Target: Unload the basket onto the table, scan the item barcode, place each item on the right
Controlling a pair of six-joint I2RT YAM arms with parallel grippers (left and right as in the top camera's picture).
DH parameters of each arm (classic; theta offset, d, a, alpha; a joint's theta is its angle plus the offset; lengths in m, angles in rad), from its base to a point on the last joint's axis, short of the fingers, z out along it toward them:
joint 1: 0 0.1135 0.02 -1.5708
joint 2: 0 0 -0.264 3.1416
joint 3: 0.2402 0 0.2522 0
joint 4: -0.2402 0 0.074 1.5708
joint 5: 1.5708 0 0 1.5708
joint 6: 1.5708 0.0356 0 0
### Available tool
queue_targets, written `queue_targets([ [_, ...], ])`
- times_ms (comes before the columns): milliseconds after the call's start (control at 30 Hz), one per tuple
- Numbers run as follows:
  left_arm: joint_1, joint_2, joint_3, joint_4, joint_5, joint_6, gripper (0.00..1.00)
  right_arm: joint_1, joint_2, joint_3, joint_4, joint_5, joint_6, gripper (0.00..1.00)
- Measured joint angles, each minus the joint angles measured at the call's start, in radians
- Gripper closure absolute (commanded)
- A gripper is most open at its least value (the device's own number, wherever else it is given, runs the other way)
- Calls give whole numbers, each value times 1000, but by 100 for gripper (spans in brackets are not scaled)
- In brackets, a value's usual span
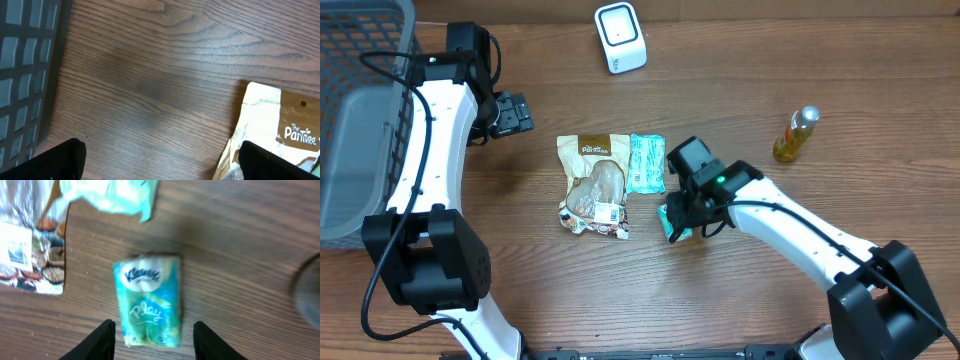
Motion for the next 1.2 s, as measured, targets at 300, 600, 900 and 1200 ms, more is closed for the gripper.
queue_targets([
  [300, 0, 0, 0, 0, 0, 0, 1, -98, 1, 23, -73, -103, -35, 53],
  [600, 0, 0, 0, 0, 0, 0, 0, -34, 84, -21, 3, -152, -56, 56],
  [900, 0, 0, 0, 0, 0, 0, 1, -24, 117, -27, 22, -158, -56, 49],
  [1200, 0, 0, 0, 0, 0, 0, 0, -23, 118, -53, 71, -146, -56, 50],
])
